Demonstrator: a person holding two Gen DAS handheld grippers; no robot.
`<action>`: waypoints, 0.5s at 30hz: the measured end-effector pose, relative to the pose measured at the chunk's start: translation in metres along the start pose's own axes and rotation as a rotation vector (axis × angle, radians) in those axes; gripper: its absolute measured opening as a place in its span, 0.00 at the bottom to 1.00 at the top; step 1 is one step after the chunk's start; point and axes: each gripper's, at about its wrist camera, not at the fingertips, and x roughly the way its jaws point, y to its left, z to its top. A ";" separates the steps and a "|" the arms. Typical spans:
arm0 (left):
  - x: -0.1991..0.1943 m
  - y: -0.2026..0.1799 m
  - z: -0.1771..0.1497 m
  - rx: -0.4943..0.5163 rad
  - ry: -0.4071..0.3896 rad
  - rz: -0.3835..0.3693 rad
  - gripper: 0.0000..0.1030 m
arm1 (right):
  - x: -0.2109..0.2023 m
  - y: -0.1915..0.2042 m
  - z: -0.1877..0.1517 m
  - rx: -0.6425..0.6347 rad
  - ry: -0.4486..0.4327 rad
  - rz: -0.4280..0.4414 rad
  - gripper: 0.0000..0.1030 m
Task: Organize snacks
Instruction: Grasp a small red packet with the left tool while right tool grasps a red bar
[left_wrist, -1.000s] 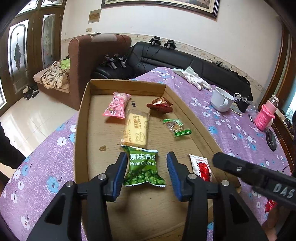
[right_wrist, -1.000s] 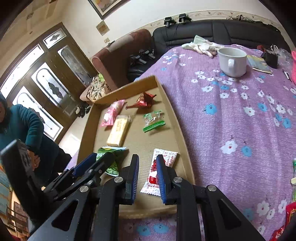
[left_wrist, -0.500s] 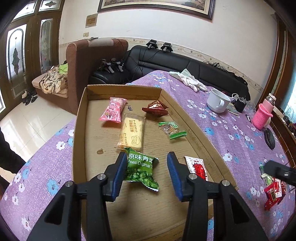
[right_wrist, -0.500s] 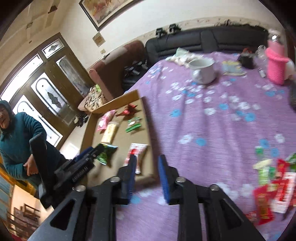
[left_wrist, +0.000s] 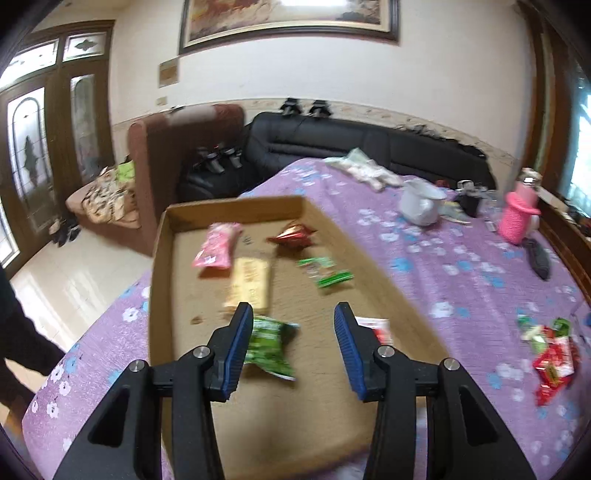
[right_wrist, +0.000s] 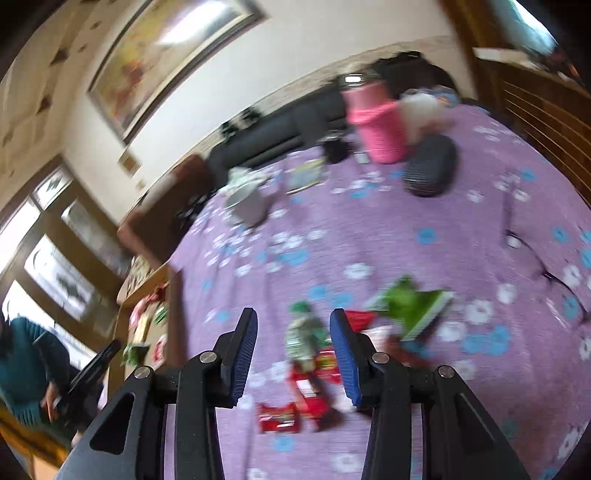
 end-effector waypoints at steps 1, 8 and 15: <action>-0.007 -0.010 0.003 0.020 0.006 -0.035 0.44 | 0.001 -0.005 0.001 0.023 0.008 -0.011 0.43; -0.026 -0.123 -0.013 0.283 0.173 -0.404 0.60 | 0.009 -0.011 0.001 0.060 0.054 -0.018 0.42; -0.011 -0.223 -0.061 0.578 0.279 -0.487 0.61 | 0.003 -0.009 -0.001 0.047 0.032 0.002 0.42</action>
